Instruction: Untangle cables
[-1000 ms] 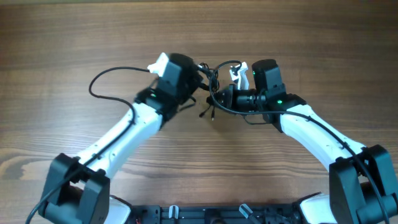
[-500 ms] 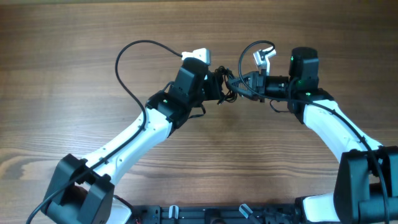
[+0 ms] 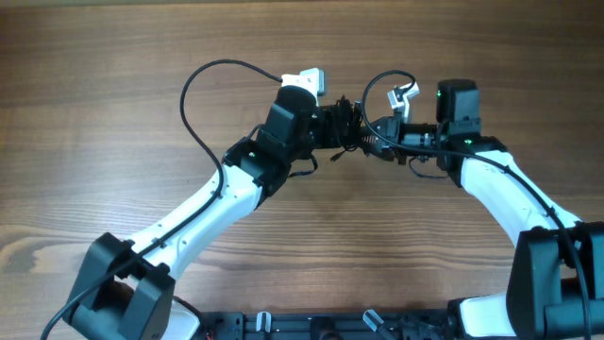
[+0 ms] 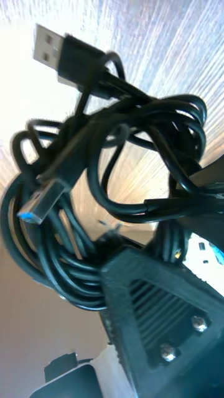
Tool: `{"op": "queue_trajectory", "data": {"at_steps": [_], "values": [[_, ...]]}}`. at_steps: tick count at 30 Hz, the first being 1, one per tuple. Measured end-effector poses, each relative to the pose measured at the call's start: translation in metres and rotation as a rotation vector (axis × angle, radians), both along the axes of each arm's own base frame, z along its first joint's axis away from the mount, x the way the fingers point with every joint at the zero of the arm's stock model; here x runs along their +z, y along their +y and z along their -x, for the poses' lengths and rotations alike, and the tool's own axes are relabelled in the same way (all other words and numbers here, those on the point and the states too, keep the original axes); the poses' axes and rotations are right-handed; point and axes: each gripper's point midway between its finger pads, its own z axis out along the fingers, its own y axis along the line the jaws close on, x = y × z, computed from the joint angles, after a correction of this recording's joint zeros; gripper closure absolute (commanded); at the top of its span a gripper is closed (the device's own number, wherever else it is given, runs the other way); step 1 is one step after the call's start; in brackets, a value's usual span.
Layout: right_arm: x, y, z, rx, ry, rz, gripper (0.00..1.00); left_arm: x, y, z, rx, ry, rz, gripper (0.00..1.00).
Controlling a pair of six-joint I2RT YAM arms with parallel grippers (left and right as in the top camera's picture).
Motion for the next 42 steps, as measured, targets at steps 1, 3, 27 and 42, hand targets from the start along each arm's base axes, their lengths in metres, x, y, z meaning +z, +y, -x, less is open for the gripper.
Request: {"op": "queue_trajectory", "data": {"at_steps": [1,3,27,42], "values": [[-0.001,-0.001,-0.001,-0.007,-0.002,0.008,0.96,0.001,-0.001,0.001,-0.019,0.001,0.006,0.96],[-0.001,-0.002,-0.006,-0.02,-0.028,0.019,0.96,0.003,-0.005,0.006,-0.072,0.011,0.031,0.96],[-0.037,-0.04,-0.021,-0.193,0.066,0.186,0.0,-0.05,0.071,-0.007,0.717,0.741,0.409,0.96],[-0.068,-0.008,0.016,-0.011,0.018,0.375,0.0,-0.077,0.112,0.004,1.134,0.98,0.55,0.96]]}}
